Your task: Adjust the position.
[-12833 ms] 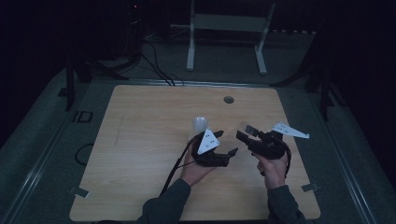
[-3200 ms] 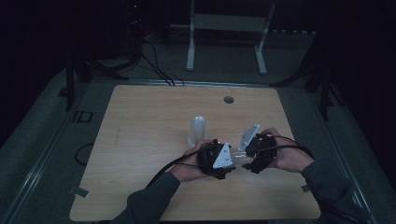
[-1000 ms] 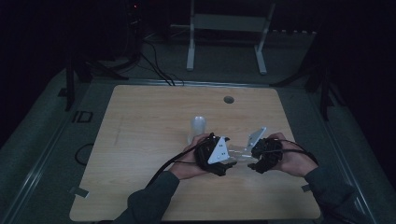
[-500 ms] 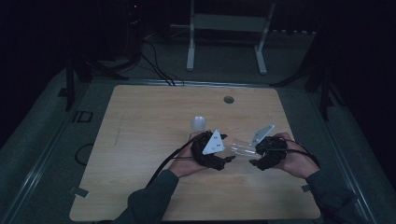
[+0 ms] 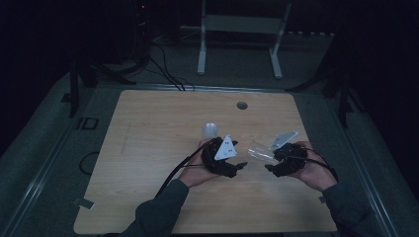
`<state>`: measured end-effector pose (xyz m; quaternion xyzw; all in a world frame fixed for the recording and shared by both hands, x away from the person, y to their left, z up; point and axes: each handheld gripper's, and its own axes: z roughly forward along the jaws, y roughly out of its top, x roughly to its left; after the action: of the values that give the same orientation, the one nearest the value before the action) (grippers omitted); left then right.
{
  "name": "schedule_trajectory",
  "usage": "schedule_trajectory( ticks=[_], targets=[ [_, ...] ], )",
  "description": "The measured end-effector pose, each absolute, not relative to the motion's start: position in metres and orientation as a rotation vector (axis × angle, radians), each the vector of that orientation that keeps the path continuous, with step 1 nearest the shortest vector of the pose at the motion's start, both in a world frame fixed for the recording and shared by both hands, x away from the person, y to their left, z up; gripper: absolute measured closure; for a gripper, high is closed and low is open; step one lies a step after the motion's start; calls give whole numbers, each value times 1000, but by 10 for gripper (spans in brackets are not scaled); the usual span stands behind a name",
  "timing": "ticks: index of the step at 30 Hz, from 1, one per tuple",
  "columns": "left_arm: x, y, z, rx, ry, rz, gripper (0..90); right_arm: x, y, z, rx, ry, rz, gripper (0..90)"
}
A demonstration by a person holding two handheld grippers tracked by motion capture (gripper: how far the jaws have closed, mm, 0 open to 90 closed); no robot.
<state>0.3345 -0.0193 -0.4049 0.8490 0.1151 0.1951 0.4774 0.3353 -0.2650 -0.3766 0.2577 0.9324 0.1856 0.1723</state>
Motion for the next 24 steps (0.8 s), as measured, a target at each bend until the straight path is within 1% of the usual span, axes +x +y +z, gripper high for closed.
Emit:
schedule_trajectory(
  ticks=[12,17,24],
  targets=[
    [336,-22,-406,2078,305,477,276,333,-270,-377,779,2579,600,405],
    [339,-20,-405,2061,323,448,275,331,-270,-376,783,2552,622,405],
    [340,-19,-404,2059,331,440,275,330,-272,-376,793,2530,650,406]
  ],
)
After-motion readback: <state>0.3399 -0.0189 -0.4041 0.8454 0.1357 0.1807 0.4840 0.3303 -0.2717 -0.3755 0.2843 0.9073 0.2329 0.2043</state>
